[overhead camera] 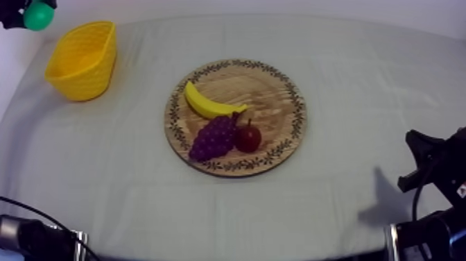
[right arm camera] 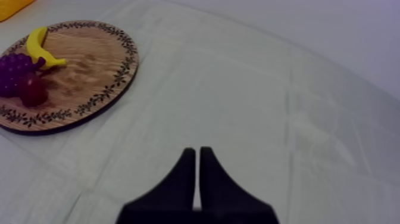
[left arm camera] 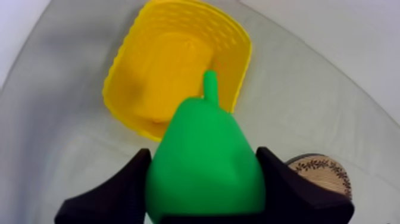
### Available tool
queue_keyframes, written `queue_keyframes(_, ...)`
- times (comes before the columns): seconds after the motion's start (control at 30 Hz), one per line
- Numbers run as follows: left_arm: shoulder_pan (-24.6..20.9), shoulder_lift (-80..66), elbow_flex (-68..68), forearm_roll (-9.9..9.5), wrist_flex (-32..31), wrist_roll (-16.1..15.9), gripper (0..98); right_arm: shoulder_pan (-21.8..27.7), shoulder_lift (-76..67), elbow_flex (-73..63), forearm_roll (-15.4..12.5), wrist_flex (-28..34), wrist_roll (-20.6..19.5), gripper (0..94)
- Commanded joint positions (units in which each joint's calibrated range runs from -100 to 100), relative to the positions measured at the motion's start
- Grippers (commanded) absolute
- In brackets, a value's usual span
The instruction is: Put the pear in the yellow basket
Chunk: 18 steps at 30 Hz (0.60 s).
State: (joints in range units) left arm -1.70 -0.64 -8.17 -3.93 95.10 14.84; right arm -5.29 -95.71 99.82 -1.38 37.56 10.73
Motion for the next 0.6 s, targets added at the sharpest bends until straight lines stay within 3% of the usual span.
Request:
queue_keyframes(0.0, -0.3, 1.0, 0.1, -0.06, -0.5, -0.1, 39.6, 0.0, 0.0, 0.0, 0.0, 0.0, 0.0, 0.4)
queue_keyframes(0.57, -3.3, 25.0, -6.2, 2.12, -8.9, -1.5, 39.5, 0.0, 0.0, 0.0, 0.0, 0.0, 0.0, 0.4)
